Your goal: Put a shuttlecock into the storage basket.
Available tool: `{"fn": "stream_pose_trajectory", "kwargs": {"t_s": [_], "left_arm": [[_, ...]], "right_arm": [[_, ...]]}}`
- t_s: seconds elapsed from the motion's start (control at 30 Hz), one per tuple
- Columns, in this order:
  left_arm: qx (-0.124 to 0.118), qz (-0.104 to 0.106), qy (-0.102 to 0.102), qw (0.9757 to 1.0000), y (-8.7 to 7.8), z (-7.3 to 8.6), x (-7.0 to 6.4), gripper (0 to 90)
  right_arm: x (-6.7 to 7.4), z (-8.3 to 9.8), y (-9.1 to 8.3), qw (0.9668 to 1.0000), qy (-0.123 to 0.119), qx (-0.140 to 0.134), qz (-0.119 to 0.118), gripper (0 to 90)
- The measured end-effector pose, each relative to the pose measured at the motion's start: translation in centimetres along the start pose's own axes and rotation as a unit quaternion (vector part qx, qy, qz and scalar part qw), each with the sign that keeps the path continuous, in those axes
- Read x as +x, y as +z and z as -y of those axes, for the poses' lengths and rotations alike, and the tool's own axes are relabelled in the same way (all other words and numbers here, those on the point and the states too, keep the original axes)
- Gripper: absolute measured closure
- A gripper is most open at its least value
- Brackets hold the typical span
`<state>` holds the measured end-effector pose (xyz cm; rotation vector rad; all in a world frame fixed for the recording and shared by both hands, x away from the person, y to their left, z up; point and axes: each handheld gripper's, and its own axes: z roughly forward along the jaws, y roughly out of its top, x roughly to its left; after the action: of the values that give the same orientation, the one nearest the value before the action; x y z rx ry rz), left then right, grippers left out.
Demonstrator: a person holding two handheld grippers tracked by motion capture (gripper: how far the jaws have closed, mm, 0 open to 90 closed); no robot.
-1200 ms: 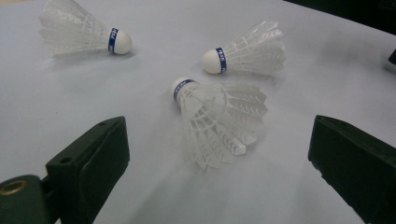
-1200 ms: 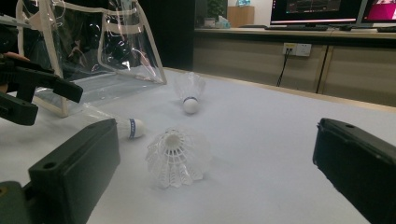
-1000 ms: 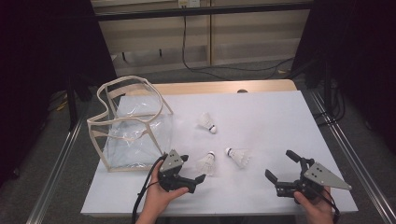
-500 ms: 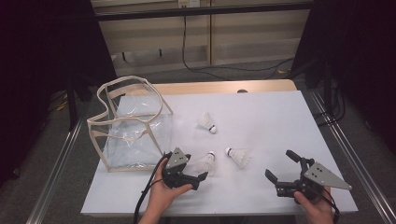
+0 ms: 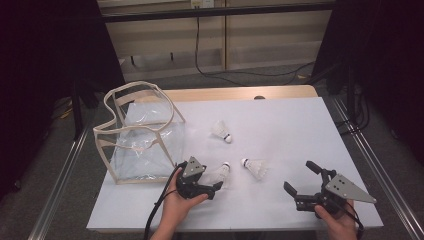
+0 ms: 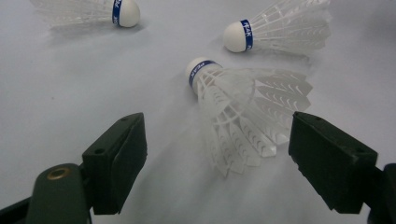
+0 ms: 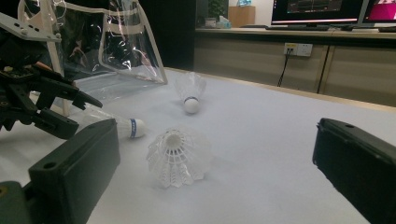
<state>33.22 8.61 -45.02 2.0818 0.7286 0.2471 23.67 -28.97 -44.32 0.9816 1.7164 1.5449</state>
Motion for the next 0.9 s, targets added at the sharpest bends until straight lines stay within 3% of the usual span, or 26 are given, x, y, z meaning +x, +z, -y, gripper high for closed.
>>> {"fn": "stream_pose_trajectory", "kwargs": {"t_s": [0.43, 0.9], "left_arm": [[0.003, -0.002, -0.02, 0.9998, 0.7, -0.6, 0.2, 26.1], [0.005, 0.001, -0.025, 0.9997, 1.2, -0.8, 0.4, 32.5]], "right_arm": [[0.0, 0.0, 0.0, 1.0, 0.0, 0.0, -0.002, 0.5], [0.0, 0.0, 0.0, 1.0, -0.001, 0.001, -0.003, 0.5]]}}
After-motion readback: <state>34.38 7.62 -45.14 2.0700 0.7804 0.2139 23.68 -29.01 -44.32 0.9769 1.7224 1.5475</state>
